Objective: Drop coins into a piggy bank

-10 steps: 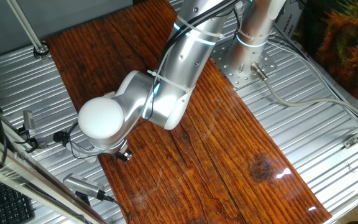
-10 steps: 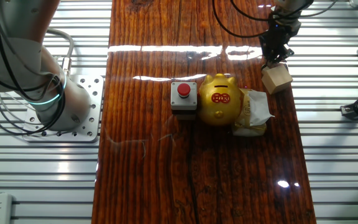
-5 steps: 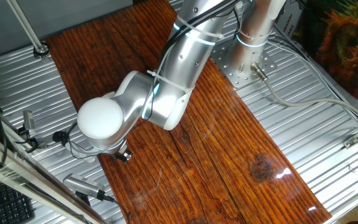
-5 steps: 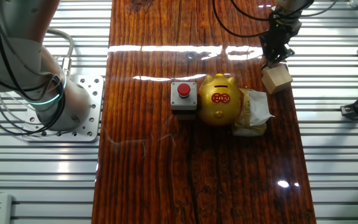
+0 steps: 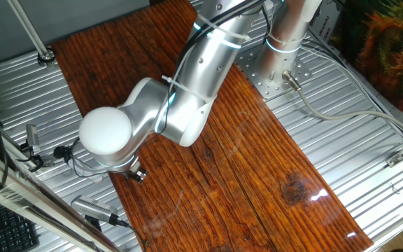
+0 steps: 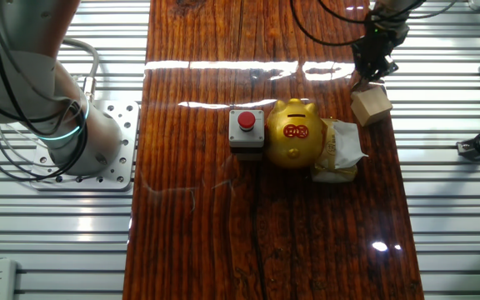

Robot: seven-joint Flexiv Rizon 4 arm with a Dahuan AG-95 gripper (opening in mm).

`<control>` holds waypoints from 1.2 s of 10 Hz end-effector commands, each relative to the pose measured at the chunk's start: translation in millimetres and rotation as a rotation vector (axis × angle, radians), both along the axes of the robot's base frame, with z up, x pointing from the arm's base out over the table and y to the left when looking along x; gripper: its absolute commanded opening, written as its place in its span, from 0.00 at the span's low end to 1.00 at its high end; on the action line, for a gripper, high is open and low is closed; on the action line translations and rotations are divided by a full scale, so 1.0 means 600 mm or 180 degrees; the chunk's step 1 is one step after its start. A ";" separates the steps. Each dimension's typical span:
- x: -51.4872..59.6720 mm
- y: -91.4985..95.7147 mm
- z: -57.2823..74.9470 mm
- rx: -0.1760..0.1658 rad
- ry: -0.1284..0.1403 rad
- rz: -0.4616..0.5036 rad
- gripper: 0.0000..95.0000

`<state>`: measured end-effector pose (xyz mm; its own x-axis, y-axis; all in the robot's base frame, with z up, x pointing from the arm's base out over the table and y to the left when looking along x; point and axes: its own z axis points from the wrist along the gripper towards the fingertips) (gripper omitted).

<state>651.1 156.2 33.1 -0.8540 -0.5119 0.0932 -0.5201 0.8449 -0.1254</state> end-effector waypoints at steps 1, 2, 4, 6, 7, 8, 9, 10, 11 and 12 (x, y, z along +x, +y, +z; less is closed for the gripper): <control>0.002 0.003 0.012 0.0018 0.0029 -0.0025 0.00; 0.002 0.004 0.021 0.0028 0.0028 -0.0042 0.00; 0.002 0.006 0.035 0.0066 0.0021 -0.0078 0.00; -0.001 0.008 0.063 0.0097 0.0008 -0.0153 0.00; -0.003 0.007 0.071 0.0106 -0.0029 -0.0202 0.00; -0.007 0.003 0.077 0.0120 -0.0065 -0.0254 0.00; -0.011 -0.005 0.085 0.0152 -0.0101 -0.0295 0.00; -0.019 -0.023 0.100 0.0180 -0.0129 -0.0332 0.00; -0.026 -0.042 0.115 0.0221 -0.0146 -0.0347 0.00; -0.035 -0.067 0.137 0.0236 -0.0169 -0.0375 0.00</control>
<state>630.4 118.7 112.6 -0.9105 -0.4133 0.0118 -0.4127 0.9067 -0.0870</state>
